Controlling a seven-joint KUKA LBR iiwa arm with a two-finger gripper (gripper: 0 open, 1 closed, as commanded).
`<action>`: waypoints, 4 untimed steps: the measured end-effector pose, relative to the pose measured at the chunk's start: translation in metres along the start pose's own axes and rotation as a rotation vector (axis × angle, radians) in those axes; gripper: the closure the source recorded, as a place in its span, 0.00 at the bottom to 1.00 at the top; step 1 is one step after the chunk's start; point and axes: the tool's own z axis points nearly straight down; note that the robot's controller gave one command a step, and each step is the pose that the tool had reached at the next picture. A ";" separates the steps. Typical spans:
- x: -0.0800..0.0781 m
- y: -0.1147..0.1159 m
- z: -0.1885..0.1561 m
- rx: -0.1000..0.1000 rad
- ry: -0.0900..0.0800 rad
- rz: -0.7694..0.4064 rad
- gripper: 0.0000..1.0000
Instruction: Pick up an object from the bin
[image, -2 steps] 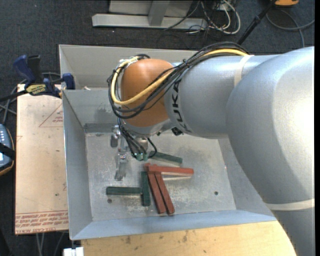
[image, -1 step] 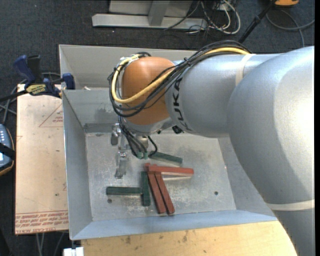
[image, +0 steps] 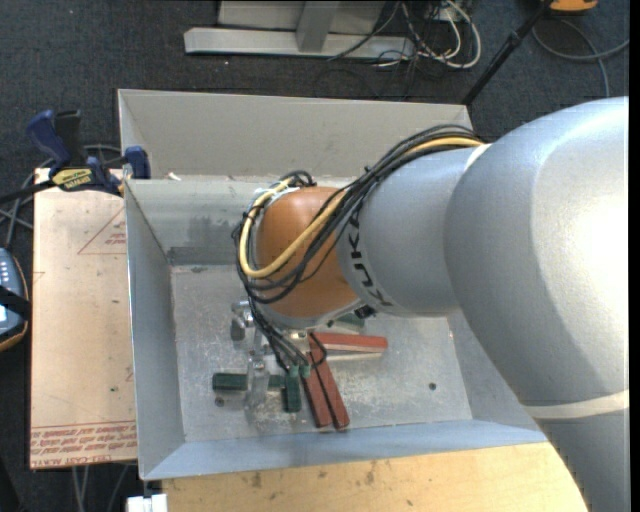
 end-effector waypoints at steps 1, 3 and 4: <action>0.022 -0.006 0.000 0.002 0.009 0.005 0.00; 0.028 -0.013 0.008 0.001 0.004 0.198 0.00; 0.033 -0.010 0.016 0.001 0.005 0.260 1.00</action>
Offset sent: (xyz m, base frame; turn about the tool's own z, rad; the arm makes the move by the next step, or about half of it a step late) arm -0.0177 -0.0076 0.0134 0.0509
